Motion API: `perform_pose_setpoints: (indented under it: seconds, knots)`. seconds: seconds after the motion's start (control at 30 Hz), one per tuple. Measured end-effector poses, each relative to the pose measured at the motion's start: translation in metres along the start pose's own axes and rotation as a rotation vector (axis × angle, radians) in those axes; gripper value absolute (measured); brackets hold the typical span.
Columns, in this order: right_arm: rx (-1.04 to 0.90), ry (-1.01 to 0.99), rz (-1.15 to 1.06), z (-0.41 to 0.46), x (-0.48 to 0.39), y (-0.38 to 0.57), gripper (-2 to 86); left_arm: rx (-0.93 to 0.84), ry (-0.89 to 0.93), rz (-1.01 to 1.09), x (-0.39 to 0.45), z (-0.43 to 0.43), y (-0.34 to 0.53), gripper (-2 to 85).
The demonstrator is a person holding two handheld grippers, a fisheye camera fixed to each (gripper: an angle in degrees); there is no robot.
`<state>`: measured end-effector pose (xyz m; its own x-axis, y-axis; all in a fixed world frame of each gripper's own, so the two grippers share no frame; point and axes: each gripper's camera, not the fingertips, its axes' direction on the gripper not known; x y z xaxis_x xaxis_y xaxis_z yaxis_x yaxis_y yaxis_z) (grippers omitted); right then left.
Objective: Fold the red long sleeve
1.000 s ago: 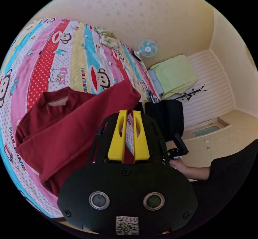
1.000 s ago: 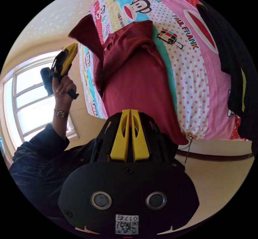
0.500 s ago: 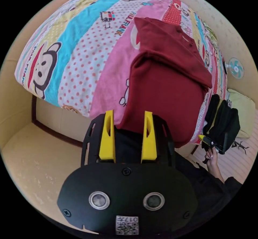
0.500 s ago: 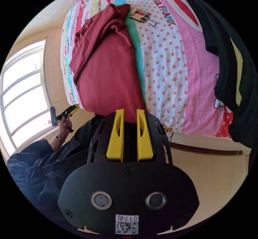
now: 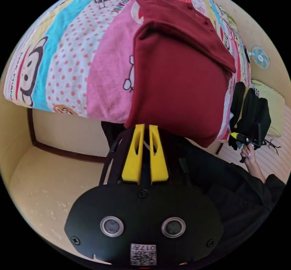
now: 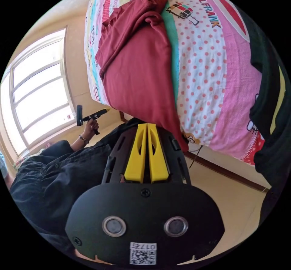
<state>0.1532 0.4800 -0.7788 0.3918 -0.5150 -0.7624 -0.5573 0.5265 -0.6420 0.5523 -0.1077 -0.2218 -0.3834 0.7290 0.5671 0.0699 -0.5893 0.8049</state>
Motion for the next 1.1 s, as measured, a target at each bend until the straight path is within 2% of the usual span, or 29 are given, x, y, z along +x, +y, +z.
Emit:
perform_pose_setpoints:
  seconds: [0.03, 0.17, 0.27, 0.33, 0.4, 0.47, 0.53, 0.63, 0.7, 0.83, 0.97, 1.1]
  knots:
    - [0.029, 0.008, 0.016, -0.006, 0.001, 0.0, 1.9, 0.003, -0.001, -0.023, -0.012, 0.0, -0.003, 10.8]
    - [0.102, 0.098, 0.104, 0.004, 0.01, -0.01, 7.0, -0.11, 0.128, -0.081, -0.037, 0.035, -0.02, 13.0]
    - [0.034, 0.17, 0.155, 0.042, 0.014, -0.024, 9.4, -0.115, 0.191, -0.176, -0.049, 0.052, -0.024, 12.4]
    - [-0.007, 0.144, 0.173, 0.065, 0.014, -0.028, 8.6, -0.124, 0.222, -0.232, -0.055, 0.052, -0.022, 11.0]
    - [-0.016, 0.173, 0.207, 0.074, 0.009, -0.028, 6.8, -0.147, 0.253, -0.223, -0.056, 0.047, -0.015, 7.7]
    - [-0.053, 0.197, 0.136, 0.069, -0.01, -0.027, 5.0, -0.174, 0.268, -0.159, -0.054, 0.036, -0.007, 4.8]
    - [-0.067, 0.195, 0.058, 0.055, -0.03, -0.023, 4.4, -0.126, 0.335, -0.042, -0.052, 0.0, 0.003, 4.3]
    - [0.025, 0.089, -0.059, 0.01, -0.061, -0.015, 4.1, -0.019, 0.413, 0.121, -0.053, -0.062, 0.007, 4.1]
    - [0.106, 0.071, -0.103, -0.018, -0.074, -0.02, 4.1, 0.076, 0.406, 0.093, -0.065, -0.093, 0.0, 4.3]
    - [0.266, 0.022, -0.061, -0.054, -0.069, -0.068, 5.7, 0.272, 0.537, -0.061, -0.098, -0.117, -0.046, 6.6]
    - [0.344, 0.0, 0.012, -0.069, -0.053, -0.089, 8.7, 0.303, 0.488, -0.109, -0.114, -0.124, -0.069, 11.7]
    - [0.302, 0.107, 0.045, -0.054, -0.037, -0.076, 9.8, 0.178, 0.306, -0.023, -0.109, -0.101, -0.061, 12.7]
